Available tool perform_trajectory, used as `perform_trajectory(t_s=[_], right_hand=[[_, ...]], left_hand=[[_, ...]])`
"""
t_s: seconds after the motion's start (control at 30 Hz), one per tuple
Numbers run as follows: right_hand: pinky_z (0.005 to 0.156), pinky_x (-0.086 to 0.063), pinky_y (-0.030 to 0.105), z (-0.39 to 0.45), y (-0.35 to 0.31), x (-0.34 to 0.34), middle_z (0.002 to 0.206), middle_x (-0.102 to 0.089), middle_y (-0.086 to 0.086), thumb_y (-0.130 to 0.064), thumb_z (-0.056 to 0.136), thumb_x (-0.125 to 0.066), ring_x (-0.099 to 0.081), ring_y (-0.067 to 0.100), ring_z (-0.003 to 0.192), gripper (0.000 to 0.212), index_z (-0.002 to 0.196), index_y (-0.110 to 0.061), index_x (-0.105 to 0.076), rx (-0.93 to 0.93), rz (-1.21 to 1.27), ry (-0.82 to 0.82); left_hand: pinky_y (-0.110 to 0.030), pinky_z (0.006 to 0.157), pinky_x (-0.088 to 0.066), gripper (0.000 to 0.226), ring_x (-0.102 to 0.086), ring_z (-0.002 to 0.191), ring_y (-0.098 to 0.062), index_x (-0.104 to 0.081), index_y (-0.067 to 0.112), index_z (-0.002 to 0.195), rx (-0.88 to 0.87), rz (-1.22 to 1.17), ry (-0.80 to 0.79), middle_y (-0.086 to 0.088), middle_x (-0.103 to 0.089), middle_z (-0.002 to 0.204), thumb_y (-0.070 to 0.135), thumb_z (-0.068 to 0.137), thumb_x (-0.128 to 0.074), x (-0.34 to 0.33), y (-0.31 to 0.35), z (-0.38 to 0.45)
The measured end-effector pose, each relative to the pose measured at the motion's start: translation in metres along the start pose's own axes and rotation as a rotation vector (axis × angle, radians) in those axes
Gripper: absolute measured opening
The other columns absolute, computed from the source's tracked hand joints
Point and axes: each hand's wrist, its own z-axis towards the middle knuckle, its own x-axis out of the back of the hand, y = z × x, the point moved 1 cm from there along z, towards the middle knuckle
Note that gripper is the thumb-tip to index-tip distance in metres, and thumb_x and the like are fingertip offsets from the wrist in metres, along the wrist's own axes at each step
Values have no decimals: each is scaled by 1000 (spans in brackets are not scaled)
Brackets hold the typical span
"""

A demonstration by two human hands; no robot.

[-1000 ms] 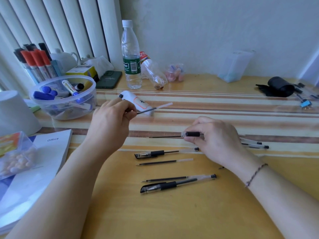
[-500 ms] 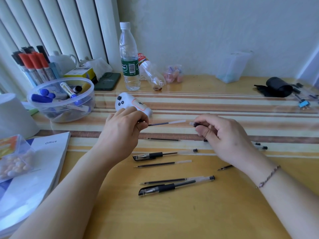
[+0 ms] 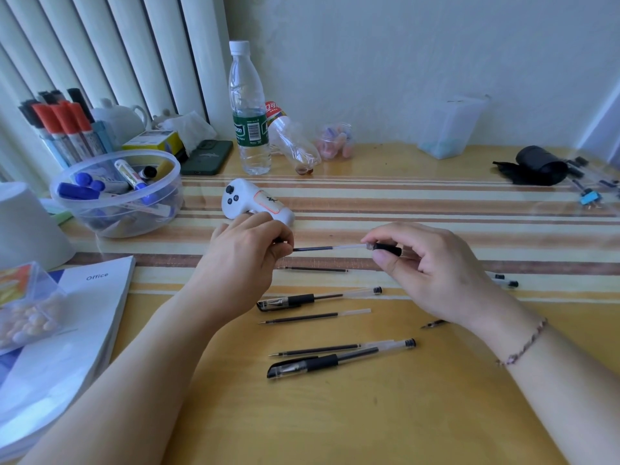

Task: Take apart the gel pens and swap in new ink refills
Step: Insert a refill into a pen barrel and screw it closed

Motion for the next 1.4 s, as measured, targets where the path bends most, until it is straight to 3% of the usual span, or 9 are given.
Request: perform_trajectory(t_s=[0.37,0.53,0.63,0.73,0.83,0.9,1.07,1.23,1.4], right_hand=[[63,-56,36,0,-4,2,93,-70,-21,-36,90,-54,-66,7,80,21,106,-35,-67,43,16,-6],[44,-48,28,-2,-16,5,88,-69,-17,-33,89,-56,-64,10,67,20,103,-35,-70,177,-356,-13],[48,-51,31,-5,-24,-4,87,-70,-15,-31,89,-57,-66,14,71,20,104,-32,-71,187,-366,-37],[62,-56,38,-6,-27,-13,93,-72,-8,-28,92,-59,-67,18,78,21,109,-24,-70,118,-254,-40],[65,-52,17,-4,-21,-12,83,-68,-8,-23,90,-62,-60,3,70,21,108,-17,-71,-35,-94,60],[63,-49,13,-2,-18,-9,78,-66,-12,-21,90,-63,-60,2,68,17,104,-16,-71,-129,21,148],[62,-53,43,-4,-22,-1,79,-69,3,-24,93,-56,-65,25,69,16,102,-14,-66,-99,225,279],[61,-53,40,-6,-21,-1,87,-70,-2,-29,92,-56,-65,19,73,24,108,-15,-68,13,74,235],[65,-54,37,-7,-22,-3,93,-70,-8,-35,91,-56,-65,11,81,27,107,-19,-70,88,17,175]], left_hand=[[-33,72,-32,16,-46,78,-17,-60,22,83,-17,34,-26,12,-54,80,25,88,-46,-2,0,0],[-33,65,-34,16,-55,76,-24,-63,22,79,-107,223,-2,8,-58,74,25,87,-49,-1,6,-3],[-39,64,-43,14,-56,75,-25,-65,22,80,-163,217,19,8,-59,74,27,86,-53,-4,19,-3],[-37,68,-39,14,-57,75,-24,-68,24,81,-193,189,113,8,-60,74,33,86,-59,-4,27,-3],[-39,70,-36,13,-56,72,-20,-71,26,86,-151,65,330,13,-57,73,36,89,-63,8,31,-2],[-45,70,-38,13,-51,67,-15,-72,24,87,-106,-59,432,13,-53,68,34,88,-64,15,31,-2],[-39,73,-38,22,-43,64,5,-74,23,85,-30,-233,387,25,-43,60,42,80,-66,12,29,-1],[-28,74,-34,21,-45,64,9,-75,25,83,-28,-288,384,24,-44,56,44,76,-69,9,28,-1],[-19,75,-30,23,-46,63,-3,-76,23,82,-65,-297,335,8,-51,56,45,75,-70,7,32,-2]])
